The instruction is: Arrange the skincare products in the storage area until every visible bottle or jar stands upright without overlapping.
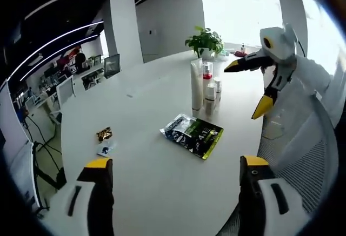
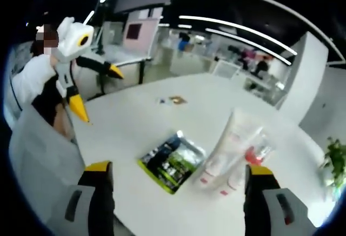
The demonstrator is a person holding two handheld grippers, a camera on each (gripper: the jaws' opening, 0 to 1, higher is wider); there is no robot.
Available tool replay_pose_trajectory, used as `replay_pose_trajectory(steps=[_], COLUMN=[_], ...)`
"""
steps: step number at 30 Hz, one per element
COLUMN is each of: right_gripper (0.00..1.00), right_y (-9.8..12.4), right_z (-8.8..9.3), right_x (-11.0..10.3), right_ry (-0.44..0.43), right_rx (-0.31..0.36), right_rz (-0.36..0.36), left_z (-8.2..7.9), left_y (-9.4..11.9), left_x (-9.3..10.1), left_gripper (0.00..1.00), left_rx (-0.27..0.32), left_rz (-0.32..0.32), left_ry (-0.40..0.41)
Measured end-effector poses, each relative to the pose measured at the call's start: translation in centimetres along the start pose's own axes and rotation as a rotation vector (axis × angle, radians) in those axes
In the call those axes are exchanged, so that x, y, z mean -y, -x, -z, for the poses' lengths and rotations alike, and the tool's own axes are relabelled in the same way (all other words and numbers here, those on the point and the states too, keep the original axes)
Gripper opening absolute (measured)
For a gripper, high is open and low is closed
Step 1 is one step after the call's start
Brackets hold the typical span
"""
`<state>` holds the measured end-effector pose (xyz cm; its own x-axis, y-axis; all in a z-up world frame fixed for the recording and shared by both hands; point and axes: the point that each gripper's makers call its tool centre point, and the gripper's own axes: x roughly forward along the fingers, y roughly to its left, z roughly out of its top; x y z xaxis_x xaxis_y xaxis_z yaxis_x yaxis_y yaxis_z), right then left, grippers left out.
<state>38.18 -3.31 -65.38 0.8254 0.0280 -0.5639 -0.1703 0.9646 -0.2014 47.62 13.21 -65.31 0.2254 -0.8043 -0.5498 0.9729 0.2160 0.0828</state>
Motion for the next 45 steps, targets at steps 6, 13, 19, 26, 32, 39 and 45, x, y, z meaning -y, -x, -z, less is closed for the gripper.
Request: replay_pose_trajectory(steps=[6,13,19,26,32,39,45], right_gripper=[0.99,0.99,1.0,1.0,1.0,1.0,1.0], right_y=[0.5,1.2,1.6,1.6,1.3,1.2,1.2], right_z=[1.0,1.5,2.0,2.2,2.4,2.4,2.2], right_x=[1.1,1.8,2.1,2.0,1.6,1.6,1.5], right_ry=[-0.03,-0.058,-0.077,-0.081,-0.097,-0.093,-0.088], right_rx=[-0.015,-0.015,-0.025,-0.031,-0.034,-0.032,-0.033], right_rz=[0.036,0.065,0.087,0.086,0.063,0.065,0.064], left_z=[-0.1,0.0,0.3,0.8,1.2,1.3,1.6], left_y=[0.5,0.8,1.1,1.4,1.3,1.1,0.6], left_x=[-0.2,-0.6,-0.4,-0.8,-0.8,-0.6,-0.5], left_gripper=[0.98,0.99,0.99,0.99,0.99,0.99,0.99], left_rx=[0.007,0.008,0.009,0.009,0.003,0.009,0.0], left_rz=[-0.001,0.002,0.004,-0.014,-0.001,0.004,0.011], left_ry=[0.009,0.023,0.045,0.061,0.095,0.102,0.11])
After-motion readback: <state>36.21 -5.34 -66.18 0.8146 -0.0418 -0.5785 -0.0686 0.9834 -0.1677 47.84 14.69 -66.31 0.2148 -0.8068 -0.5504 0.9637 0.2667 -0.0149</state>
